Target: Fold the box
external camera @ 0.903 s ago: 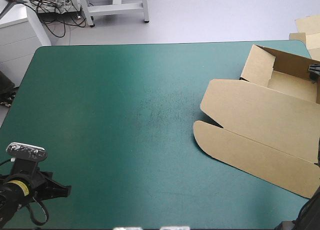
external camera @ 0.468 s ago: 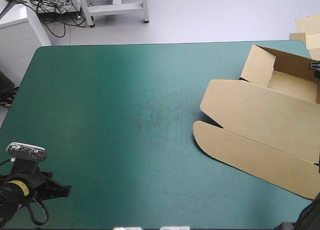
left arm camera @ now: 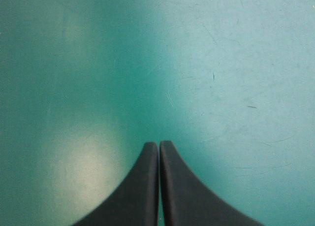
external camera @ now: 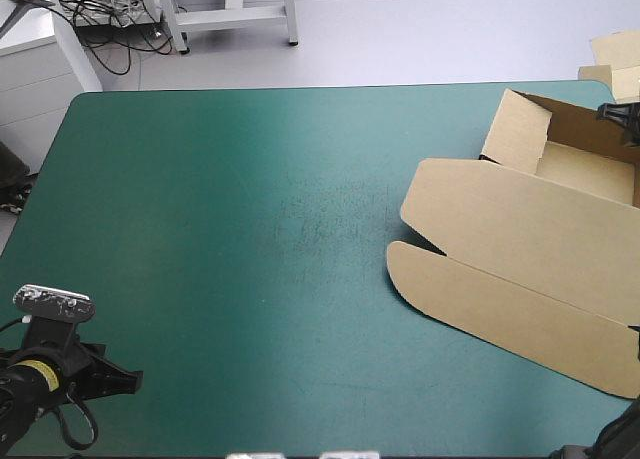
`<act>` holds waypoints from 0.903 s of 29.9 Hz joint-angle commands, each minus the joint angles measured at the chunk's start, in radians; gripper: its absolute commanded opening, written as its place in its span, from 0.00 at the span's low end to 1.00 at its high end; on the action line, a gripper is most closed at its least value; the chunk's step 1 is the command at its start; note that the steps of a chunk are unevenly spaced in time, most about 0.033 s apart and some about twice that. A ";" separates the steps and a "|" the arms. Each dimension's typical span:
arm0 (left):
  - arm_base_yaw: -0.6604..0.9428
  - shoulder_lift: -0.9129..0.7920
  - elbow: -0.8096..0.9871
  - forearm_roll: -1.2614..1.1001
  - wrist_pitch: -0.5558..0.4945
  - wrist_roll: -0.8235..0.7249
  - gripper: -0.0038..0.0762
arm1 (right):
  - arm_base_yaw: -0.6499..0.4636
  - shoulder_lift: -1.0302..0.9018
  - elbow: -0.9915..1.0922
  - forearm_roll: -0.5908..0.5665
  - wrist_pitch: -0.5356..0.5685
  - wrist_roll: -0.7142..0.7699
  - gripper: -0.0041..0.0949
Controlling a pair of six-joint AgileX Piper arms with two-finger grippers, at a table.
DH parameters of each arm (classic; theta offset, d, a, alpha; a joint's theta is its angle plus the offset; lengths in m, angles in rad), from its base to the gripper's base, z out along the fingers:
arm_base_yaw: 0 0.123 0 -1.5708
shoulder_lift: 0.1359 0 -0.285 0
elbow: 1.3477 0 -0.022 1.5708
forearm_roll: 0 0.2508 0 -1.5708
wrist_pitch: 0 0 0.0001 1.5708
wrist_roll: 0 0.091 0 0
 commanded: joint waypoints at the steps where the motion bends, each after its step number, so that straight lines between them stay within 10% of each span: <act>1: -0.007 0.004 -0.025 0.018 -0.029 -0.009 0.04 | 0.034 -0.086 0.001 0.061 0.009 -0.030 0.03; 17: -0.007 0.004 -0.025 0.015 -0.168 0.059 0.04 | 0.285 -0.506 0.511 0.082 -0.095 -0.146 0.03; 27: -0.007 0.004 0.027 0.000 -0.237 0.066 0.04 | 0.315 -0.821 1.025 0.308 -0.302 -0.342 0.03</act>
